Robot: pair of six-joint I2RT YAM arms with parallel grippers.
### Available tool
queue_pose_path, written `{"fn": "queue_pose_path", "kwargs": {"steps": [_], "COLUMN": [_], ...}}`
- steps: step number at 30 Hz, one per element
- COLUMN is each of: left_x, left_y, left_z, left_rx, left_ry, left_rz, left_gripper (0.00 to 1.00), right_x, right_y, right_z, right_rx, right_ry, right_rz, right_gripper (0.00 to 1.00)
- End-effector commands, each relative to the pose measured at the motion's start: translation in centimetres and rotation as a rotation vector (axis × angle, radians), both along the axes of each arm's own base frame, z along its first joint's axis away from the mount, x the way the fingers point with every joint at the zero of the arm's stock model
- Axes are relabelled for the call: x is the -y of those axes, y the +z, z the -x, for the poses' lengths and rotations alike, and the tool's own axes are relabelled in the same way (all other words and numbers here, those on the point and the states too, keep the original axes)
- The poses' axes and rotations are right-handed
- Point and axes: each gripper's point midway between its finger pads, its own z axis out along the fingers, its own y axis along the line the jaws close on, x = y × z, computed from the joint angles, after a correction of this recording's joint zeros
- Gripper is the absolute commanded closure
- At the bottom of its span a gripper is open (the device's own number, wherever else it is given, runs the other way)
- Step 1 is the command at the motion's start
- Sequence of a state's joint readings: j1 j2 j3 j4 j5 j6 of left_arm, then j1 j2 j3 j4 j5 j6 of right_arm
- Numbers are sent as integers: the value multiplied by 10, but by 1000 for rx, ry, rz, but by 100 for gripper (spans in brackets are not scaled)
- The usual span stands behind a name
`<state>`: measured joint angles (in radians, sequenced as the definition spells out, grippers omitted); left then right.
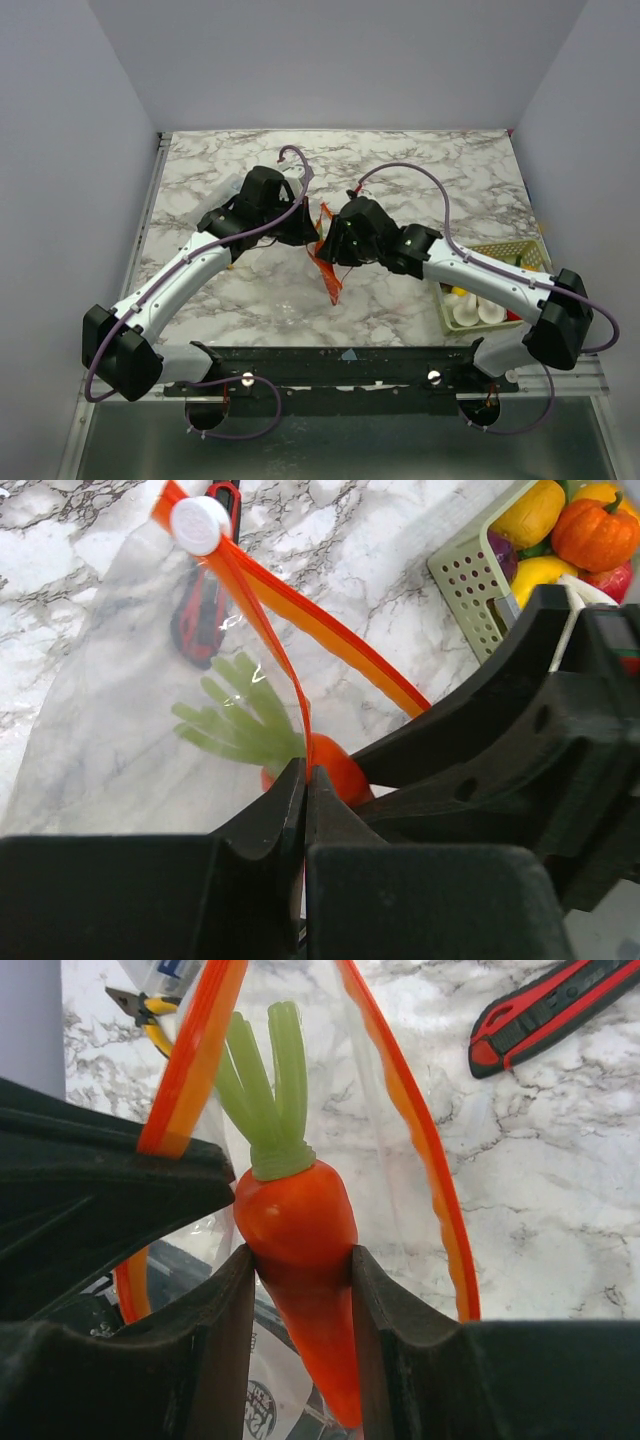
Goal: Place the food in the zip-top bag and seal the zipper
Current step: Place the fake vegetable in the zipper food storage bag, then adjust the zipper food storage bag at the center of the board.
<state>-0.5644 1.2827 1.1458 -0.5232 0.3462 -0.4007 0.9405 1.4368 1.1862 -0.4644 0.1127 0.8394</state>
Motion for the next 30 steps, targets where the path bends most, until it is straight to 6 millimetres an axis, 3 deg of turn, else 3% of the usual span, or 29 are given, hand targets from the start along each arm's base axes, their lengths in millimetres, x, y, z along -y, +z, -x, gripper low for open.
{"fn": "queue_pose_path", "kwargs": {"steps": [1,7,14,20,24,30], "left_x": [3,3,0,-5,-5,-4], "left_y": [10,9,8,2,3,7], "left_z": [4,4,1,-1,-1,0], "left_rx": [46,56,47,38,40,47], "left_ry": [-33,-30,-5,18,15,8], "left_rz": [28,19,4,-29,-27,-18], "left_gripper": [100,100,100,100,100,100], "right_x": [-14,-20,-1,15,48,70], "right_y": [-5,-10,0,15,22,14], "right_z": [-6,-13,-12,-3,-1,-2], "right_rx": [-37,-50,-27,-9,32,43], "right_ry": [-29,-34,-101,-56,-93,-96], "right_rz": [-29,-2,3,71,184,173], "right_gripper": [91,62,34,31,34,21]}}
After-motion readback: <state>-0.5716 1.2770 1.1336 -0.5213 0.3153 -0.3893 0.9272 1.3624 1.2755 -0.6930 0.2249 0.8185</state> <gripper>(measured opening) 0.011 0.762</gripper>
